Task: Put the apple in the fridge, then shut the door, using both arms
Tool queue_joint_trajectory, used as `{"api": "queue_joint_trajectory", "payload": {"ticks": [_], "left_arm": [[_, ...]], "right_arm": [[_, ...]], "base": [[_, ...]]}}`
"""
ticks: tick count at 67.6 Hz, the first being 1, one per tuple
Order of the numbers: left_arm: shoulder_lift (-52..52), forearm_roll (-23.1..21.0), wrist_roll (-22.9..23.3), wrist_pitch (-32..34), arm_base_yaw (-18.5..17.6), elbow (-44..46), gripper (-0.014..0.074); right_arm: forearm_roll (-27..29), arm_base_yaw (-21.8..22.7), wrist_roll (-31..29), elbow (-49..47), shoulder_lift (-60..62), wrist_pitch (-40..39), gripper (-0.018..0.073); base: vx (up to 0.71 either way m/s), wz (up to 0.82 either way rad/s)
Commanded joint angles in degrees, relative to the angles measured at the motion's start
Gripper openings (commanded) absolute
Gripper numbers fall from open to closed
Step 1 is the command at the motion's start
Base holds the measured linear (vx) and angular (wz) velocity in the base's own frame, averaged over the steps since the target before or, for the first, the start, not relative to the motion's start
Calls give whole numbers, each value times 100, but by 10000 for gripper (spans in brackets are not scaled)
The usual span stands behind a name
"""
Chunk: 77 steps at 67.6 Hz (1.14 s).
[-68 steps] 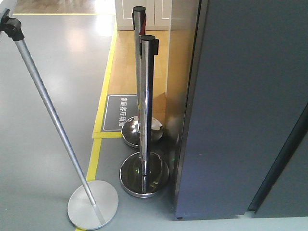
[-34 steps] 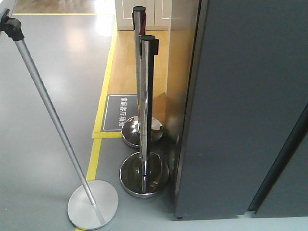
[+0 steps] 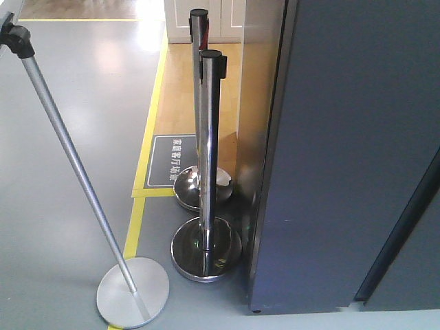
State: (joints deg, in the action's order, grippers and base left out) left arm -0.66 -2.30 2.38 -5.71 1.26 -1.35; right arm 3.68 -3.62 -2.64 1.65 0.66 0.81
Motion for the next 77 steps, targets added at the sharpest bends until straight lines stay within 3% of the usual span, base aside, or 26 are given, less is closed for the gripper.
{"api": "queue_joint_trajectory", "payload": {"ticks": [1, 17, 77], "left_arm": [[-79, -49, 46, 464, 1, 95, -6], [-79, -49, 46, 464, 1, 95, -6], [-79, -49, 46, 464, 1, 95, -6]], "right_arm": [[-44, 37, 106, -24, 58, -415, -3], [-582, 37, 401, -19, 58, -417, -3], [-600, 37, 401, -24, 58, -405, -3]], "base": [[0, 0], [0, 0], [0, 0]]}}
